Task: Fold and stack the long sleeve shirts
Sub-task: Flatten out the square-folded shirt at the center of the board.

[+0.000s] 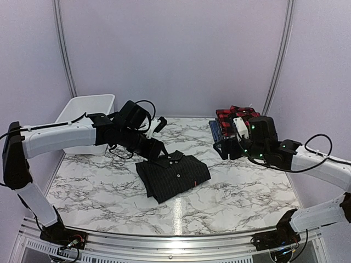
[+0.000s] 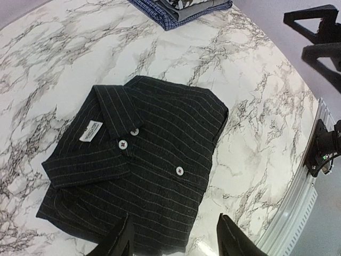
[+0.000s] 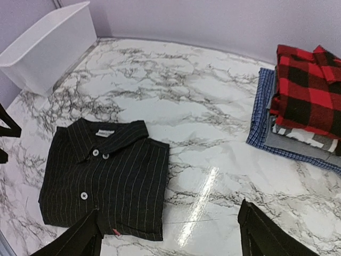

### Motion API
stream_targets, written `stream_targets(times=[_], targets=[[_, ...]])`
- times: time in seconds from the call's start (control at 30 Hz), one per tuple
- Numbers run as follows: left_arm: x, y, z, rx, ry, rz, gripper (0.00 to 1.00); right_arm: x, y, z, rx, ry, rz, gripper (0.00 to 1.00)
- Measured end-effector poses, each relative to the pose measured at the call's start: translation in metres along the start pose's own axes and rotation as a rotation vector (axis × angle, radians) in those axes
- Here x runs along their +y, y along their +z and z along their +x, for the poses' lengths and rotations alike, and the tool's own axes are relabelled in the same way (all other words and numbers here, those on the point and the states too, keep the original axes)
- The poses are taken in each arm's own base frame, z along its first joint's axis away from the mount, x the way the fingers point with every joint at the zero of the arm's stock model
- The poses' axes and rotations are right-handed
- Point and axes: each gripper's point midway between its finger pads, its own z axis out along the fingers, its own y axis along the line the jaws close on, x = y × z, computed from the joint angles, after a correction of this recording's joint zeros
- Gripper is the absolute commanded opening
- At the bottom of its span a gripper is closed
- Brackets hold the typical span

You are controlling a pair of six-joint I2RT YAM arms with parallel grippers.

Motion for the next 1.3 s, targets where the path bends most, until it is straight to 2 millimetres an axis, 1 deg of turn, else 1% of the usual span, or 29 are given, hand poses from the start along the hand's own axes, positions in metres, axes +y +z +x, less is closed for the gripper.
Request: stream_targets(times=[0.07, 0.13, 0.17, 0.23, 0.3, 0.37, 0.47, 0.57, 0.6, 0.63, 0.67, 0.7, 0.77, 0.83, 0.97, 1.0, 1.03, 1.07, 1.13, 1.2, 1.23, 1.27, 1.3], targets=[[0.003, -0.003, 0.011, 0.008, -0.026, -0.004, 0.55, 0.006, 0.014, 0.016, 0.059, -0.004, -0.024, 0.81], [0.010, -0.001, 0.026, 0.029, -0.061, -0.029, 0.55, 0.012, 0.028, 0.032, 0.117, -0.009, -0.044, 0.80], [0.016, 0.002, 0.033, 0.037, -0.082, -0.055, 0.54, 0.016, 0.036, 0.041, 0.151, -0.012, -0.053, 0.80], [0.030, 0.007, 0.048, 0.060, -0.131, -0.112, 0.54, 0.023, 0.047, 0.050, 0.193, -0.022, -0.064, 0.80], [0.043, 0.011, 0.056, 0.070, -0.179, -0.163, 0.52, 0.037, 0.060, 0.050, 0.216, -0.040, -0.082, 0.78], [0.057, 0.014, 0.057, 0.063, -0.229, -0.206, 0.50, 0.053, 0.070, 0.044, 0.217, -0.059, -0.098, 0.78], [0.086, 0.022, 0.055, 0.046, -0.332, -0.268, 0.49, 0.076, 0.082, 0.035, 0.206, -0.079, -0.122, 0.78], [0.115, 0.032, 0.062, 0.054, -0.420, -0.334, 0.48, 0.086, 0.085, 0.034, 0.205, -0.078, -0.130, 0.78], [0.121, 0.035, 0.065, 0.061, -0.435, -0.345, 0.47, 0.085, 0.086, 0.035, 0.207, -0.075, -0.126, 0.78], [0.124, 0.040, 0.069, 0.071, -0.449, -0.352, 0.45, 0.084, 0.086, 0.036, 0.208, -0.072, -0.120, 0.78], [0.126, 0.045, 0.071, 0.079, -0.457, -0.354, 0.40, 0.083, 0.087, 0.036, 0.208, -0.069, -0.113, 0.78], [0.126, 0.049, 0.073, 0.089, -0.462, -0.354, 0.33, 0.082, 0.088, 0.036, 0.207, -0.065, -0.104, 0.78], [0.124, 0.056, 0.075, 0.101, -0.469, -0.346, 0.14, 0.079, 0.088, 0.036, 0.206, -0.057, -0.086, 0.78], [0.121, 0.061, 0.071, 0.103, -0.463, -0.327, 0.00, 0.075, 0.089, 0.036, 0.203, -0.050, -0.063, 0.78], [0.103, 0.064, 0.054, 0.077, -0.421, -0.260, 0.00, 0.064, 0.089, 0.035, 0.196, -0.040, 0.002, 0.78], [0.096, 0.063, 0.049, 0.068, -0.399, -0.238, 0.00, 0.060, 0.089, 0.035, 0.196, -0.037, 0.023, 0.78], [0.084, 0.062, 0.043, 0.057, -0.365, -0.203, 0.00, 0.055, 0.089, 0.036, 0.196, -0.033, 0.047, 0.78], [0.067, 0.060, 0.038, 0.047, -0.323, -0.154, 0.00, 0.050, 0.088, 0.036, 0.197, -0.026, 0.072, 0.78], [0.020, 0.054, 0.028, 0.033, -0.220, -0.021, 0.00, 0.037, 0.085, 0.035, 0.196, -0.010, 0.126, 0.78], [-0.042, 0.046, 0.022, 0.029, -0.095, 0.146, 0.00, 0.020, 0.076, 0.033, 0.181, 0.022, 0.185, 0.78], [-0.066, 0.042, 0.020, 0.030, -0.049, 0.212, 0.02, 0.011, 0.071, 0.031, 0.170, 0.040, 0.209, 0.78], [-0.092, 0.039, 0.022, 0.039, 0.004, 0.290, 0.08, 0.000, 0.062, 0.029, 0.153, 0.067, 0.235, 0.78], [-0.116, 0.036, 0.027, 0.057, 0.046, 0.364, 0.21, -0.009, 0.054, 0.027, 0.139, 0.087, 0.259, 0.78]])
